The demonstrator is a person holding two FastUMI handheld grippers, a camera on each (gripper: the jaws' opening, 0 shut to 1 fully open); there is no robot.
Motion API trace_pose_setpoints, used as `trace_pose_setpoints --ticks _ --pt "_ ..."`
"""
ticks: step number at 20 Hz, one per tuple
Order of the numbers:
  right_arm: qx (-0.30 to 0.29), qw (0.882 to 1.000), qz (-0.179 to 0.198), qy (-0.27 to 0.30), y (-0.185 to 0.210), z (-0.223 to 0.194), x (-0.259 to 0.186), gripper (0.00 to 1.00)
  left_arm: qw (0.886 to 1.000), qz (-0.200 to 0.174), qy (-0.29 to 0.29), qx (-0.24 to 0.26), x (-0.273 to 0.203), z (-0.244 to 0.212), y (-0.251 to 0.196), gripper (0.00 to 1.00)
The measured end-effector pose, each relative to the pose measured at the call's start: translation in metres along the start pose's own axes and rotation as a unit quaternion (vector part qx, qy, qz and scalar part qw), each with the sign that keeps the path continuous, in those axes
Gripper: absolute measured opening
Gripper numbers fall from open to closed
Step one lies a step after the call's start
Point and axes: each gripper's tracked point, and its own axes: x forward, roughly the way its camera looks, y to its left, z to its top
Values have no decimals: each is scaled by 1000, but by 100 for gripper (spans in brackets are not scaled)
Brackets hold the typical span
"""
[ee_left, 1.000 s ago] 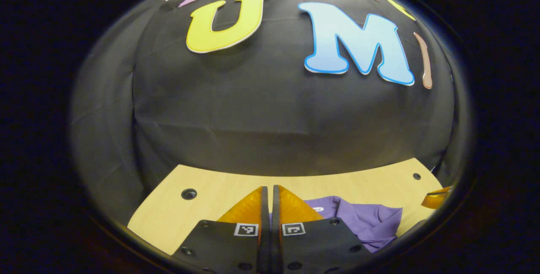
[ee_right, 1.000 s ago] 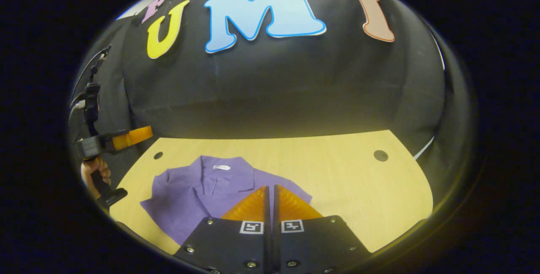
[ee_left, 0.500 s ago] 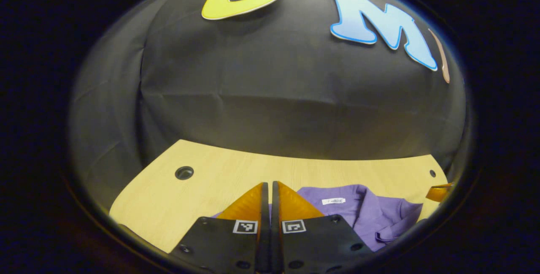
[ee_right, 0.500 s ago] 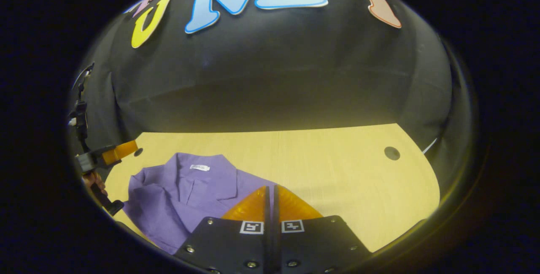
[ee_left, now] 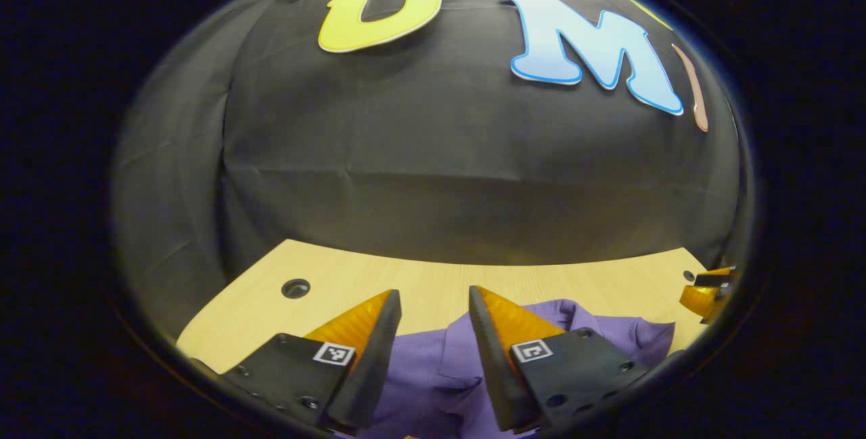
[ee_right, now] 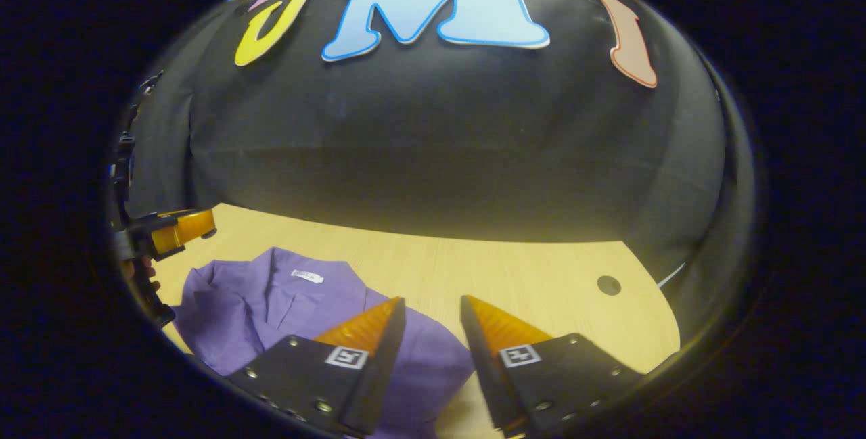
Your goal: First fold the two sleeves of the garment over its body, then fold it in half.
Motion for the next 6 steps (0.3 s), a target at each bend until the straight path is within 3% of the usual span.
trace_pose_setpoints --ticks 1,2,4,6 --pt "-1 1000 -3 -9 1 7 -5 79 1000 -4 -8 -1 -9 7 -2 75" --pt "-3 1000 -9 -18 1 12 -13 85 1000 -7 -16 0 -19 14 -3 75" --pt "-4 999 -15 -40 6 28 -34 87 999 -18 -42 2 -42 33 -5 82" --pt "-11 997 -25 -68 9 45 -60 87 998 -30 -61 5 -71 46 -8 82"
